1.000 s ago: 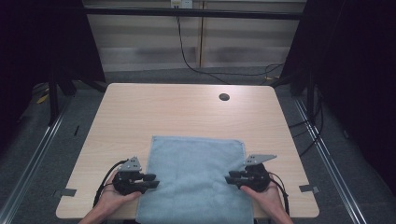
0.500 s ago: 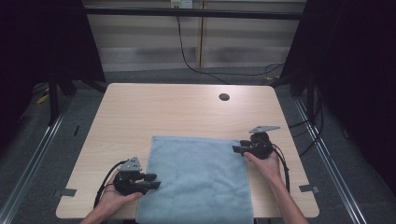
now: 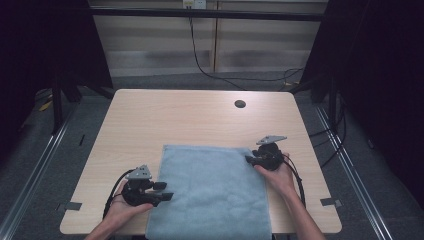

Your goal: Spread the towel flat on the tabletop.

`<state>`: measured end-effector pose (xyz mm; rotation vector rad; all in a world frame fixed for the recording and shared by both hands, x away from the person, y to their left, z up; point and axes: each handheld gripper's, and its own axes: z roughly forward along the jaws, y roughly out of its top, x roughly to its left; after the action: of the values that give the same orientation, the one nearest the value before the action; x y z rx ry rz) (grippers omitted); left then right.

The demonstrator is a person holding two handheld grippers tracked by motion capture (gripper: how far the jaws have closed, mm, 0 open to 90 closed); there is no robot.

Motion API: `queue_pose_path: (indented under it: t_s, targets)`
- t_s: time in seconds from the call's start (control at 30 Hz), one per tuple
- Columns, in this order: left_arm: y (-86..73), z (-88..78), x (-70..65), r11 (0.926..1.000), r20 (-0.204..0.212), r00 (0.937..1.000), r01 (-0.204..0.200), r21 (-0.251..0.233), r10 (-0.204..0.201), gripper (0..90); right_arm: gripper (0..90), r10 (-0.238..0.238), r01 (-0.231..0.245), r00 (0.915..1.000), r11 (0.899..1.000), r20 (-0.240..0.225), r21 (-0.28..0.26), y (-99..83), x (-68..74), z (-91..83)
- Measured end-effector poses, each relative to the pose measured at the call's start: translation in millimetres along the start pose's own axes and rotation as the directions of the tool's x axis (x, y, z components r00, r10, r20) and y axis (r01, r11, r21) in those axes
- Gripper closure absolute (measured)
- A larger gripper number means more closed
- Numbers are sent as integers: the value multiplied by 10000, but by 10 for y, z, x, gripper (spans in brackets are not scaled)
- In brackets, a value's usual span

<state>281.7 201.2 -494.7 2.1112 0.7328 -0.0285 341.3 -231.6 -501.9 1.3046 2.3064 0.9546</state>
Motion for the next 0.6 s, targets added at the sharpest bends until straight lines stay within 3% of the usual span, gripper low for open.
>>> queue_pose_path:
  t_s: [0.07,0.2,0.3,0.37,0.43,0.47,0.53,0.6]
  targets:
    - [99,-17,48,9998,-146,9999,-12,-189,9,448,736,-20,21,9998,10000,-216,21,0,6,-7]
    - [299,-41,130,9995,-285,9995,110,-289,-118,433,820,238,-241,9972,9997,-705,-33,-6,-36,-3]
    - [432,-34,213,9990,-600,9981,-161,-410,136,429,839,486,-504,9944,9986,-937,-174,-25,-65,2]
    - [497,5,316,9980,-1100,9939,-180,-600,113,425,841,466,-479,9944,9988,-945,-120,-23,-59,-1]
    - [521,32,383,9977,-1137,9935,-5,-682,-72,425,841,483,-496,9944,9987,-941,-112,-22,-53,-2]
    - [532,93,495,9953,-1165,9911,558,-787,-648,421,841,476,-497,9931,9986,-1068,-173,-31,-44,-1]
    - [533,159,535,9965,-1531,9867,442,-703,-545,430,841,462,-497,9926,9984,-1127,-283,-48,-36,-1]
    - [525,219,583,9970,-1531,9866,469,-612,-558,436,841,384,-409,9928,9990,-1133,-195,-40,-21,-4]
